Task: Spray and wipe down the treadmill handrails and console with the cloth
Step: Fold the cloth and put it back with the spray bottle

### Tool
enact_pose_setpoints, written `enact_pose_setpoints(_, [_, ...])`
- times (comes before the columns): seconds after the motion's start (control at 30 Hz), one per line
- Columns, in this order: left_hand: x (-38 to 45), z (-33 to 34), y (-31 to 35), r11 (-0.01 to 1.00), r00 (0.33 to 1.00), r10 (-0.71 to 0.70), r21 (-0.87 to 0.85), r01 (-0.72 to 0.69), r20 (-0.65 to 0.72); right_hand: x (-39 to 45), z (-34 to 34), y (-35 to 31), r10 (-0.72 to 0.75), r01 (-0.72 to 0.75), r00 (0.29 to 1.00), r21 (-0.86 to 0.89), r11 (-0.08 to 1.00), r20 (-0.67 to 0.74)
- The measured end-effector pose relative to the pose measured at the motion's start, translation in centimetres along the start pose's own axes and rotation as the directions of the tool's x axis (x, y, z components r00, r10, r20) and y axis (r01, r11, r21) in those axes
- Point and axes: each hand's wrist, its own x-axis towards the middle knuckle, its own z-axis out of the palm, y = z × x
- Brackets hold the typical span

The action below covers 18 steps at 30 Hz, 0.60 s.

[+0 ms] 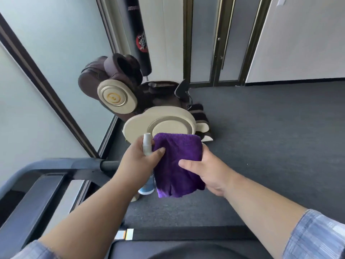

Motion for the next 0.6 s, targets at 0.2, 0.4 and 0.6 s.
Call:
enact_pose_setpoints(0.2, [3.3, 9.8, 4.4, 0.979, 0.95, 0.006, -0.195, 0.058, 0.312, -0.6, -10.8, -3.5, -0.075, 0.072, 0.983, -0.023, 0.997, -0.166])
enact_pose_setpoints(0.4, [7.4, 16.8, 6.0, 0.988, 0.923, 0.045, -0.153, 0.015, 0.382, 0.0, -17.6, -5.0, -0.143, 0.142, 0.943, -0.028, 0.99, -0.3])
enact_pose_setpoints(0.6, [12.6, 22.0, 7.5, 0.983, 0.921, 0.075, -0.185, -0.003, 0.383, 2.1, -22.6, -7.0, -0.232, 0.102, 0.871, -0.304, 0.947, -0.432])
